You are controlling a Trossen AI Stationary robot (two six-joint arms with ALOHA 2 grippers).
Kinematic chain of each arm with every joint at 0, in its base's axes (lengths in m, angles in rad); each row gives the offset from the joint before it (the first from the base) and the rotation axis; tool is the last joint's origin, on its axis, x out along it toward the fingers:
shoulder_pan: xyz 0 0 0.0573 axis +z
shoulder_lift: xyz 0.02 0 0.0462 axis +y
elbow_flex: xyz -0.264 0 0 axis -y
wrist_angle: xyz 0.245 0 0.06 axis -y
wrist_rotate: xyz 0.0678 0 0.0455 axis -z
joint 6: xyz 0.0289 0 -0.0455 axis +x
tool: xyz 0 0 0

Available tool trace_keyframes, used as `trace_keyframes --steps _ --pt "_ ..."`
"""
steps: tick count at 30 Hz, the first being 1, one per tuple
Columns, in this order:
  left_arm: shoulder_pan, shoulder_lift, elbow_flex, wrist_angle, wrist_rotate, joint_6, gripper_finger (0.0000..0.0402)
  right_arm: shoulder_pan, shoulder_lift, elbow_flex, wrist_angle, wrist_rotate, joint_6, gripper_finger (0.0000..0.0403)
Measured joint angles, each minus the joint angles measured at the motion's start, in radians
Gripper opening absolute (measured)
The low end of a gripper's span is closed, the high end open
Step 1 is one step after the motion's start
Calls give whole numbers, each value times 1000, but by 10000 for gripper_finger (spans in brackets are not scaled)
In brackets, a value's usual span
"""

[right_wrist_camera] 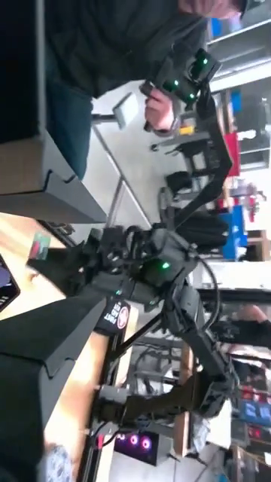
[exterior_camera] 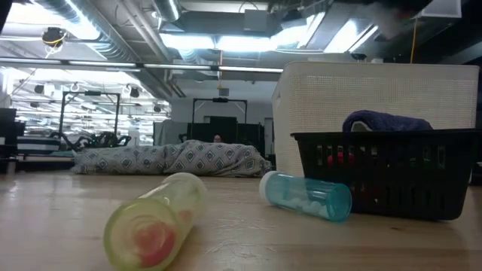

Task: Pick & place medical supplies in basket/bin
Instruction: Put the left blue capsule bottle into the green bin

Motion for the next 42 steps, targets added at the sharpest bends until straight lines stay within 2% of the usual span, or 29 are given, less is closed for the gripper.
trace_keyframes --steps 6,12,15,17,23,42 --pt "27 -1 0 155 15 106 88 0 -250 -202 32 64 3 167" --pt "56 14 0 248 24 160 88 0 -435 -351 41 65 10 167" --pt "72 35 1 310 54 170 88 0 -433 -390 27 65 30 167" --pt "83 54 1 365 88 180 88 0 -421 -390 81 84 42 167" --pt "105 91 0 432 136 188 88 0 -423 -396 78 234 147 167" --pt "164 232 1 808 310 170 88 0 -421 -397 146 220 131 167"
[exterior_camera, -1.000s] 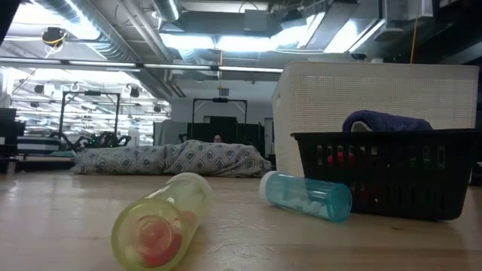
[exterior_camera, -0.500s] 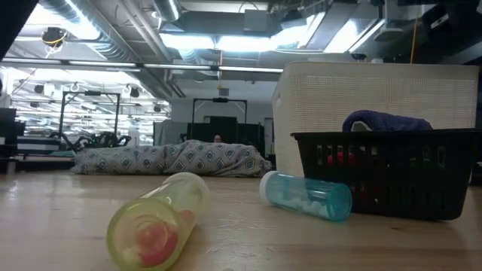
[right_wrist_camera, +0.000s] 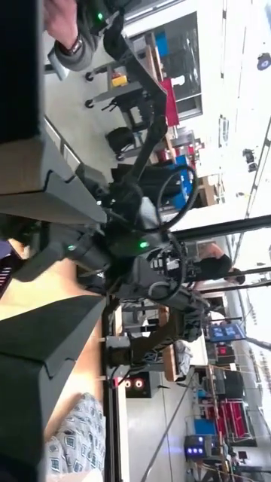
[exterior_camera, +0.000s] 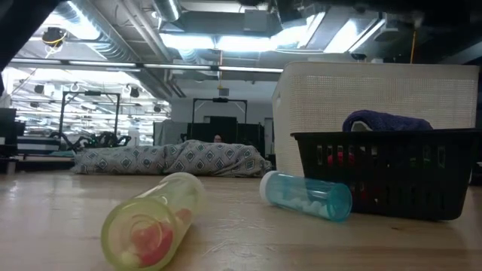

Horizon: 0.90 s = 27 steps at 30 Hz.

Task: Pick & place medical supplies in basket/bin
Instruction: Put the left blue capsule bottle into the green bin

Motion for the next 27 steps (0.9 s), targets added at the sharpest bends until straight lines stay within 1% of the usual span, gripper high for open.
trace_keyframes --steps 7,13,19,23,27 --pt "29 73 0 151 98 -53 88 0 0 0 9 0 0 167" --pt "40 112 -1 232 140 -110 88 0 0 0 18 0 -3 167" --pt "42 129 -1 256 151 -124 88 0 0 0 26 0 -7 167" --pt "39 128 -1 258 201 -129 88 0 0 0 35 0 -11 167" --pt "32 128 -1 257 202 -104 88 0 0 0 38 0 -10 167"
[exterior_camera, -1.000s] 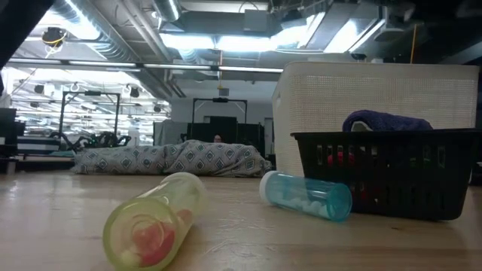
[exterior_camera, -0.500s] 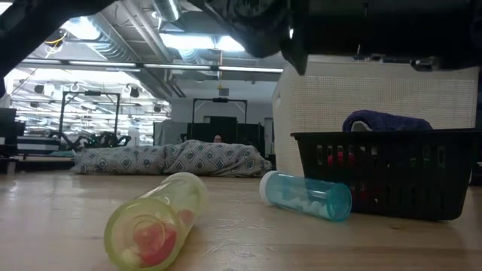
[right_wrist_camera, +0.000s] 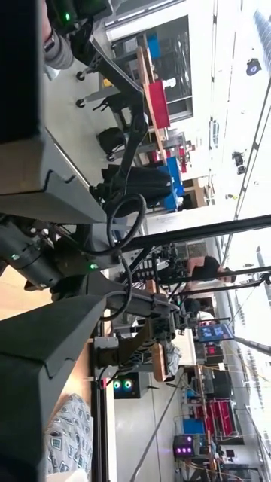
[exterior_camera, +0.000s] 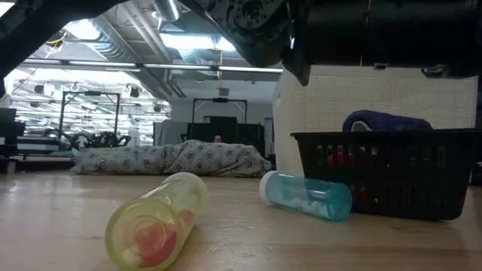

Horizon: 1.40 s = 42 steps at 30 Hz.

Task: Pick & place medical supplies in basket/bin
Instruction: Put the left blue capsule bottle into the green bin, then put the yellow capsule bottle into the green bin

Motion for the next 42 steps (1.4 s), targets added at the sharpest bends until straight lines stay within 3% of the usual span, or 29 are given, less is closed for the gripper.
trace_keyframes --steps 8,22,30,34,39,42 --pt "-4 0 62 2 -4 11 93 0 0 0 0 0 8 167" --pt "-6 -3 124 -73 -40 -2 206 0 0 0 0 0 37 167" --pt "-10 -3 124 -81 -55 -12 216 0 0 0 0 0 37 167" --pt "-27 -12 125 -244 -91 -20 208 0 0 0 1 8 47 167" --pt "-102 -85 124 -525 -279 83 193 0 0 0 63 -35 162 167" --pt "-147 -153 124 -607 -305 39 187 0 1 0 128 -95 114 167"
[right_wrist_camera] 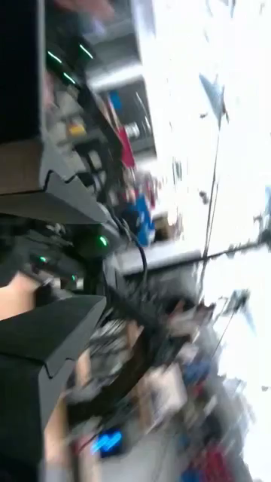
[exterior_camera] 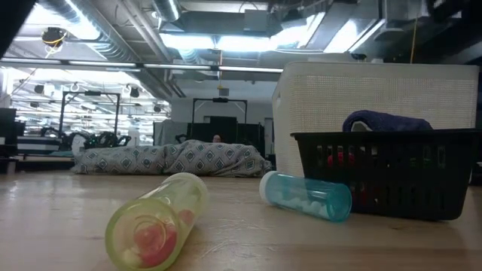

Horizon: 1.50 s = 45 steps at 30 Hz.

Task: Pick & place medical supplies in basket/bin
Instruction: Put the yellow capsule bottle into the green bin

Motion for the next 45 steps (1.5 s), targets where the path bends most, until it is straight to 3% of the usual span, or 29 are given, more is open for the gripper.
trace_keyframes --steps 3,7,10,17,21,26,30,34,37,41,45 --pt "-51 -55 0 -29 -42 -8 185 0 29 -6 91 -145 -134 167" --pt "-143 -131 0 -123 -295 42 184 0 124 -74 379 -261 -224 167" --pt "-217 -178 0 -197 -465 13 184 0 243 -122 546 -260 -307 167" --pt "-397 -201 0 -279 -839 -99 184 0 606 -140 921 -130 -289 167" --pt "-487 -201 -12 -363 -1009 -275 184 -1 805 -121 1081 -54 -299 167" --pt "-566 -201 -79 -479 -1144 -531 184 -2 982 -31 1105 198 -269 167" --pt "-599 -201 -151 -581 -1140 -785 184 -1 1118 66 1096 186 -316 167" --pt "-611 -201 -210 -736 -1127 -1024 184 1 1258 241 941 128 -370 167" --pt "-611 -200 -224 -946 -1129 -1239 184 1 1354 442 576 223 -385 167" --pt "-608 -200 -224 -1226 -1071 -1508 184 18 1502 711 75 366 -520 167" --pt "-613 -200 -224 -1392 -1000 -1655 184 42 1636 914 -228 347 -600 167"
